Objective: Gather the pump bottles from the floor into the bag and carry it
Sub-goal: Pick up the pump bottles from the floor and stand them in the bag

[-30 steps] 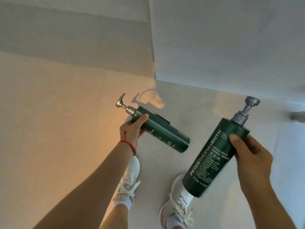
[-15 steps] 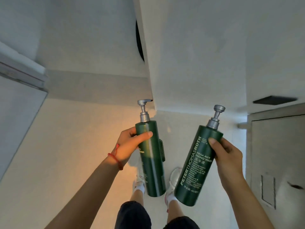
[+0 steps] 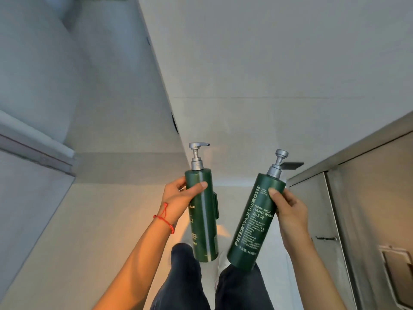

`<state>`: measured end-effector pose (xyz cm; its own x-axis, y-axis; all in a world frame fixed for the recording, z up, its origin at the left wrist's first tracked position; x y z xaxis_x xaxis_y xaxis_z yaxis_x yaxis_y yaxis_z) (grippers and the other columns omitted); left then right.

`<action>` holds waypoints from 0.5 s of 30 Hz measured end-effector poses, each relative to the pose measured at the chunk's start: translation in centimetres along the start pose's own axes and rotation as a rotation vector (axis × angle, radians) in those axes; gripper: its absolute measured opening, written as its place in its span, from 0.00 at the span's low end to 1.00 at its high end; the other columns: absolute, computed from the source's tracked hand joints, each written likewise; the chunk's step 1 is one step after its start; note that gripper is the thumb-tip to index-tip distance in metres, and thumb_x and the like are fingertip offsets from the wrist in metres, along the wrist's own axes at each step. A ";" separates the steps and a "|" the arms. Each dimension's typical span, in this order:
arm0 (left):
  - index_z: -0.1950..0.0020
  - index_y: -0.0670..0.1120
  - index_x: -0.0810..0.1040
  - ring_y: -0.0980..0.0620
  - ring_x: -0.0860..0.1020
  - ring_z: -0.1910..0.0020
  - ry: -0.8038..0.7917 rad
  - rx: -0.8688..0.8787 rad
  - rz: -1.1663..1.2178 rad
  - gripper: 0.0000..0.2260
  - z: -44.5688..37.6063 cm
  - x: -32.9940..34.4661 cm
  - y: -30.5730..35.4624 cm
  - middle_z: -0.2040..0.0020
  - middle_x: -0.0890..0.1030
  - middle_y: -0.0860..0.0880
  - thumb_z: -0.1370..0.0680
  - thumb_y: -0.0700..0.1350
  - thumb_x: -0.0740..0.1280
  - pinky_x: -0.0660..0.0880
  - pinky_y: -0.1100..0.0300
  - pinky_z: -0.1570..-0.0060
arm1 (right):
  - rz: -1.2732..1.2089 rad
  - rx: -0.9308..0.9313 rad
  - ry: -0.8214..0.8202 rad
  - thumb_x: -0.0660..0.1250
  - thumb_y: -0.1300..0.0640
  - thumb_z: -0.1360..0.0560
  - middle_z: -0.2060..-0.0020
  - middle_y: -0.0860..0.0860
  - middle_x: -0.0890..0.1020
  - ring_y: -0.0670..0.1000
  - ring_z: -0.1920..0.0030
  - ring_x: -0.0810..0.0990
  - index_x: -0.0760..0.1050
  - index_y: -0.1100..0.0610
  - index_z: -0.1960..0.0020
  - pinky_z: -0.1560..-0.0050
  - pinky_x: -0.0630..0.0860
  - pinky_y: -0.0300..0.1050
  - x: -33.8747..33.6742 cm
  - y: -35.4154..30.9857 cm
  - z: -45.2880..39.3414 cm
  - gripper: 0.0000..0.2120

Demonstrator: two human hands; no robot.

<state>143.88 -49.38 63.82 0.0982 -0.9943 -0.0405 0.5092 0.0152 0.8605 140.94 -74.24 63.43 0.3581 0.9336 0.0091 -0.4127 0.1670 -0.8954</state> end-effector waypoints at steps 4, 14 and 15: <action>0.54 0.45 0.78 0.65 0.79 0.70 -0.037 0.082 -0.016 0.07 1.9 2.6 2.8 0.61 0.80 0.51 0.30 0.37 0.71 0.73 0.73 0.70 | -0.032 -0.076 0.035 0.67 0.62 0.29 0.70 0.42 0.84 0.39 0.66 0.80 0.78 0.52 0.58 0.66 0.75 0.29 -2.2 -3.3 1.9 0.06; 0.57 0.48 0.78 0.67 0.78 0.69 -0.384 0.165 -0.158 0.06 0.9 8.1 7.6 0.60 0.80 0.52 0.30 0.38 0.71 0.72 0.74 0.70 | -0.074 -0.176 0.343 0.68 0.65 0.30 0.60 0.50 0.81 0.36 0.66 0.80 0.77 0.61 0.48 0.66 0.73 0.27 -5.6 -5.8 6.2 0.10; 0.56 0.48 0.78 0.67 0.78 0.68 -0.428 0.172 -0.187 0.06 0.8 8.6 7.9 0.60 0.80 0.52 0.30 0.39 0.71 0.72 0.75 0.70 | -0.088 -0.179 0.392 0.68 0.65 0.30 0.60 0.49 0.82 0.36 0.65 0.80 0.77 0.60 0.49 0.66 0.73 0.27 -5.8 -5.6 7.0 0.10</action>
<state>148.07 -57.91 70.64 -0.3594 -0.9330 -0.0211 0.3322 -0.1491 0.9314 135.35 -78.38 71.50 0.6901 0.7219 -0.0499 -0.2272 0.1506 -0.9621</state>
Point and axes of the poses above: each hand's wrist, its own z-axis away from the middle knuckle, its own x-axis out of the palm, y = z × x, the point moved 6 cm from there along -z, towards the middle knuckle
